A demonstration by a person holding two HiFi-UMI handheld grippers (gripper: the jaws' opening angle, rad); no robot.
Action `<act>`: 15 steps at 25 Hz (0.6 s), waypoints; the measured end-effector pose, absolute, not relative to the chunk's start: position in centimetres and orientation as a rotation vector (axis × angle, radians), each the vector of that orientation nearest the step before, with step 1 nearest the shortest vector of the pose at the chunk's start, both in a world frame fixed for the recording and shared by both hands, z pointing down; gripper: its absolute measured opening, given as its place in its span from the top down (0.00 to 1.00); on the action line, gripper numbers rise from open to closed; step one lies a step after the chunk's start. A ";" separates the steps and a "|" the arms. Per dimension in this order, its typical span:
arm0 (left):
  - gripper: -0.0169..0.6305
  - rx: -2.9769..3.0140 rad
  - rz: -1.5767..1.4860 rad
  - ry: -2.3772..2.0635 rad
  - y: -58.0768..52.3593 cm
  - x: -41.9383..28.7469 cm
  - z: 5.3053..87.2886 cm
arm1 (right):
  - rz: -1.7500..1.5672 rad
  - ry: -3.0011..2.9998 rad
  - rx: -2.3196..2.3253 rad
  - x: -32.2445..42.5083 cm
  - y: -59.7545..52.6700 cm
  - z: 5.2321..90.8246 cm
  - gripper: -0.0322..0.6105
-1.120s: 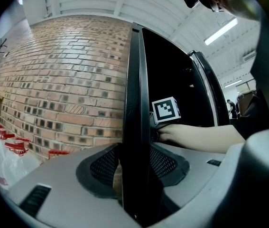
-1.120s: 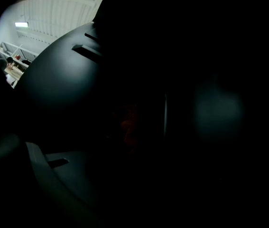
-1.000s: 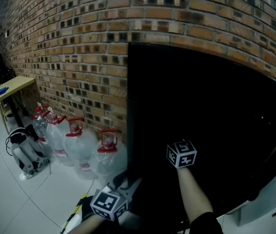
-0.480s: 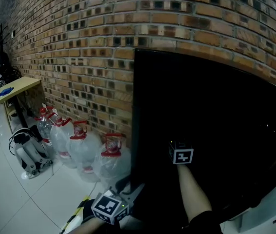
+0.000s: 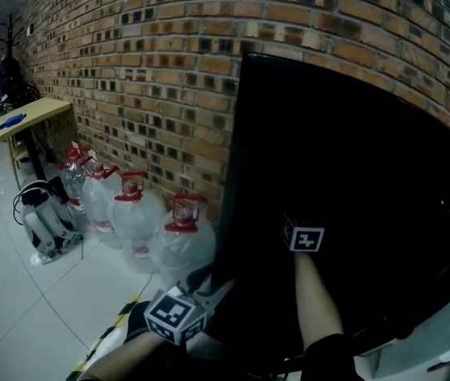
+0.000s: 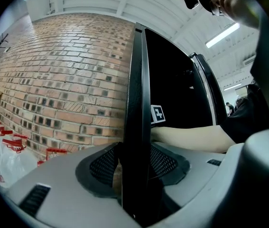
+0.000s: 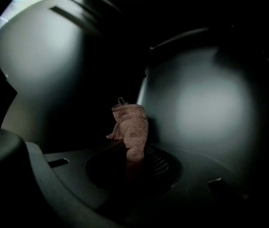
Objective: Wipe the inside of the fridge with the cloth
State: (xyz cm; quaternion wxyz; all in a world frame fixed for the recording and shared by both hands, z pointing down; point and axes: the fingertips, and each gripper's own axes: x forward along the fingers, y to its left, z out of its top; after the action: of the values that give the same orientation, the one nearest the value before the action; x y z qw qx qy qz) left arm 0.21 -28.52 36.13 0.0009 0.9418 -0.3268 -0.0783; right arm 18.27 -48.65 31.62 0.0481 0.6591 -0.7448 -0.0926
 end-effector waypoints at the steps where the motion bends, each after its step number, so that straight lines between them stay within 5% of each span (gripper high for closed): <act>1: 0.65 2.965 -0.235 -1.021 -28.6 0.2 36.2 | -0.259 -2.302 2.011 18.6 -48.2 31.9 0.83; 12: 0.64 3.031 -0.184 -0.968 -28.4 0.1 36.8 | -0.313 -2.641 1.711 13.3 -34.9 31.6 0.83; 15: 0.55 3.043 -0.151 -0.899 -27.2 -0.1 38.3 | -0.305 -2.769 1.586 11.4 -31.6 32.6 0.83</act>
State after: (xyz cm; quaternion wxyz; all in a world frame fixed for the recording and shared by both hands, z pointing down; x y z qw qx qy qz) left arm -0.13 -27.21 38.31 -0.0175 0.9578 -0.2830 -0.0476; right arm 11.40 -31.57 32.56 -0.0322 0.4946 -0.8633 -0.0951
